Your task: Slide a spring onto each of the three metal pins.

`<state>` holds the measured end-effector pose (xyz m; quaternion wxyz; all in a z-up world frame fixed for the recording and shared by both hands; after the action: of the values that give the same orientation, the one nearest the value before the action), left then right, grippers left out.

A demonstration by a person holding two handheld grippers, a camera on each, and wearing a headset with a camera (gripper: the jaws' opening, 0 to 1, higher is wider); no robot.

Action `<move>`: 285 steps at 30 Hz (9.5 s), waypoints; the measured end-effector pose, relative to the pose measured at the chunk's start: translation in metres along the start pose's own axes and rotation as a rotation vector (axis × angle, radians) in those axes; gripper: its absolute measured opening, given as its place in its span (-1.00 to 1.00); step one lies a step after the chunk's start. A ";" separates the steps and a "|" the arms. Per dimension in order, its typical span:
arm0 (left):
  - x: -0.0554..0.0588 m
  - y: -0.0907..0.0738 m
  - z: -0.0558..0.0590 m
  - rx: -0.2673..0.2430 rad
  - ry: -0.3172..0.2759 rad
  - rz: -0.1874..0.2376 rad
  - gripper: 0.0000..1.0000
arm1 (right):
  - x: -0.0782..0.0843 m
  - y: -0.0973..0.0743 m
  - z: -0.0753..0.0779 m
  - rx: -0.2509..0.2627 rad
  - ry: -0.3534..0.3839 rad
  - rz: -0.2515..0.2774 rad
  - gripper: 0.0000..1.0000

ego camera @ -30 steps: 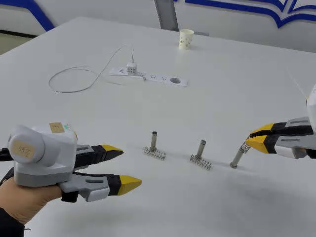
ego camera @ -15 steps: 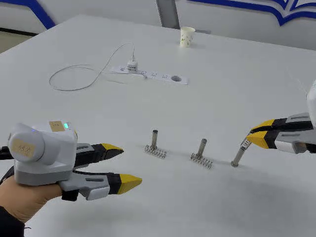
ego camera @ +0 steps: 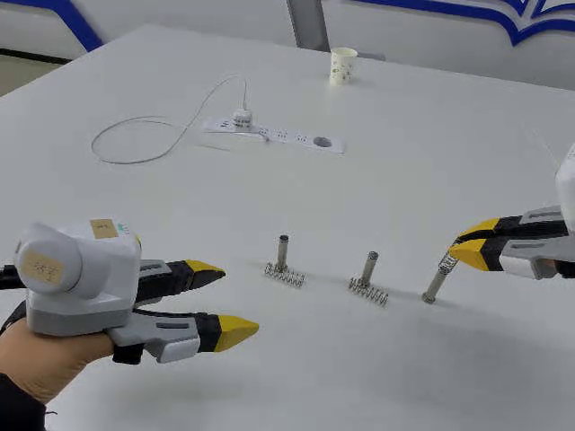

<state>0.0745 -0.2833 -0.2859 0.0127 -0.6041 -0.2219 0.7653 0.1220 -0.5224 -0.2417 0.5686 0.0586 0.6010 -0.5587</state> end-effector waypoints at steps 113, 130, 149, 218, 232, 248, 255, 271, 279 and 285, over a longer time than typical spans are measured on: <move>0.004 0.000 0.000 -0.005 -0.007 -0.015 0.03 | 0.014 0.026 -0.012 -0.020 0.036 -0.011 -0.58; 0.002 -0.001 0.000 -0.008 -0.004 -0.015 0.03 | 0.004 0.037 -0.044 -0.079 0.014 0.007 -0.58; 0.003 -0.001 -0.001 -0.007 -0.011 -0.016 0.03 | 0.018 0.056 -0.063 -0.121 0.041 -0.013 -0.60; 0.010 0.001 -0.001 -0.003 -0.026 -0.034 0.00 | 0.029 0.065 -0.076 -0.138 0.003 -0.037 -0.76; 0.008 0.001 -0.001 -0.004 -0.022 -0.028 0.00 | 0.017 0.056 -0.073 -0.134 -0.039 -0.040 -0.76; 0.006 0.001 0.000 -0.003 -0.020 -0.024 0.00 | 0.010 0.050 -0.070 -0.131 -0.050 -0.044 -0.76; 0.006 0.001 -0.001 -0.003 -0.018 -0.021 0.00 | 0.007 0.047 -0.069 -0.131 -0.050 -0.047 -0.76; 0.003 0.000 0.000 -0.006 -0.011 -0.015 0.00 | -0.007 0.028 -0.059 -0.134 -0.057 -0.064 -0.76; 0.003 -0.001 0.001 -0.008 -0.009 -0.015 0.00 | -0.014 0.021 -0.056 -0.142 -0.070 -0.076 -0.76; 0.003 -0.001 0.000 -0.010 -0.008 -0.014 0.00 | -0.020 0.020 -0.054 -0.145 -0.075 -0.083 -0.76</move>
<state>0.0731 -0.2815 -0.2877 0.0142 -0.5993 -0.2301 0.7666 0.1095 -0.4636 -0.2535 0.5698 -0.0287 0.6202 -0.5384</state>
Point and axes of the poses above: the centre of the closed fingertips' face, and the gripper's own axes: y roughly forward along the fingers, z roughly to its right, x roughly out of its underside, the point moved 1 cm from there along -y, roughly backward along the fingers, and after that the axes turned 11 degrees about x, right-handed, at the moved point
